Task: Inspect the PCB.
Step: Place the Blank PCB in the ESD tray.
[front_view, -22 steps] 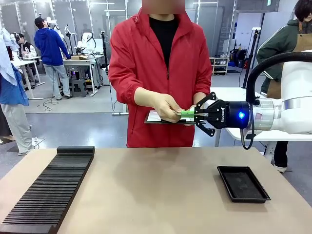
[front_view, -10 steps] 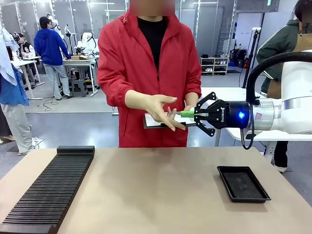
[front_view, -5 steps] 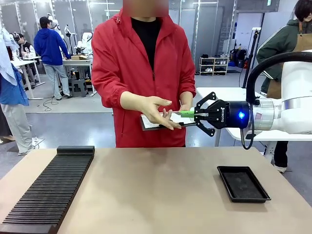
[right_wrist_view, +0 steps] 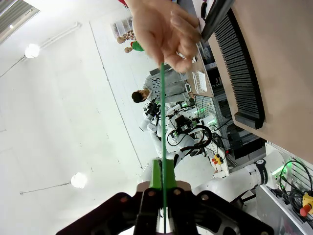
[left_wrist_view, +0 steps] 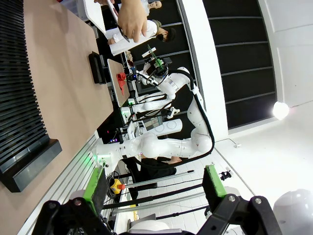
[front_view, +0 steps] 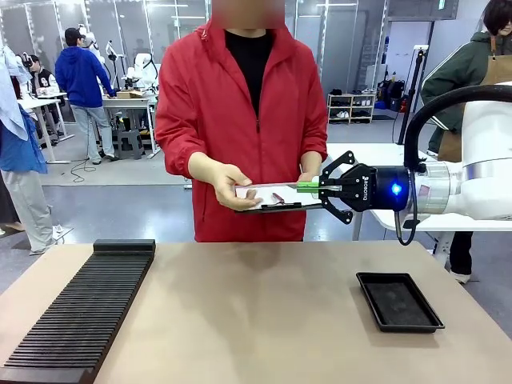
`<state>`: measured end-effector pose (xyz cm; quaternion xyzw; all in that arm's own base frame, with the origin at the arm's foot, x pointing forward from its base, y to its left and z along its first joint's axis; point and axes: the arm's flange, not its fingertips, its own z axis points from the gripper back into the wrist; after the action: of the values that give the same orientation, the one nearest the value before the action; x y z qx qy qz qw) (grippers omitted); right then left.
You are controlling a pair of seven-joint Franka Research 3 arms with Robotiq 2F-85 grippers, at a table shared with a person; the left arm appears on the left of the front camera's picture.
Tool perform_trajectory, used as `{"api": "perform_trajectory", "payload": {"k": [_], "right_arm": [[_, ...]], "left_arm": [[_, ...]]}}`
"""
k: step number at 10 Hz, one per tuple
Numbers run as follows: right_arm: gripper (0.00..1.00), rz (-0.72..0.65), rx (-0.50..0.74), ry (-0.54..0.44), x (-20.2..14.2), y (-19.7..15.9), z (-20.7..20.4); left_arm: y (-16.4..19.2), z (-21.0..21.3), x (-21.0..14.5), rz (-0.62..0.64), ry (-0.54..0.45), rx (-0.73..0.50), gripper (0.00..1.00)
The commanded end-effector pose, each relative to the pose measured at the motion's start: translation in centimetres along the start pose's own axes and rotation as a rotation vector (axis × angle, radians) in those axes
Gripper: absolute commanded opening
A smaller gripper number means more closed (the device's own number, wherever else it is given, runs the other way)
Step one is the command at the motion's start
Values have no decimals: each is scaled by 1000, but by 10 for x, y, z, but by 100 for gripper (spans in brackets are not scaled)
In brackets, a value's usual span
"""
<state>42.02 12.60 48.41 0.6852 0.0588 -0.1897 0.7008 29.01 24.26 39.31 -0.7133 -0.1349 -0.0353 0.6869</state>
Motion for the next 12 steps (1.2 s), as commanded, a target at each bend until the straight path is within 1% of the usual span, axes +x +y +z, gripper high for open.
{"api": "perform_trajectory", "payload": {"k": [1,2,3,5,6,7,8,9,12], "right_arm": [[0,1,0,-4,0,0,0],[0,1,0,-4,0,0,0],[3,0,0,0,0,0,0],[3,192,-82,-61,-12,4,44],[3,242,-96,-60,-14,5,64],[3,271,-112,-76,-11,3,81],[3,243,-100,-63,-3,-3,96],[3,285,-173,-73,6,-14,112],[3,314,-226,-102,35,-51,148]], "left_arm": [[-1,0,-1,-2,-2,1,100],[-1,0,-1,-2,-2,1,100],[-1,0,-1,-2,-2,1,100],[-1,0,-1,-2,-2,1,100],[-1,0,-1,-2,-2,1,100],[-1,0,-1,-2,-2,1,100],[-1,0,-1,-2,-2,1,100],[-1,0,-1,-2,-2,1,100],[-1,0,-1,-2,-2,1,100]]}}
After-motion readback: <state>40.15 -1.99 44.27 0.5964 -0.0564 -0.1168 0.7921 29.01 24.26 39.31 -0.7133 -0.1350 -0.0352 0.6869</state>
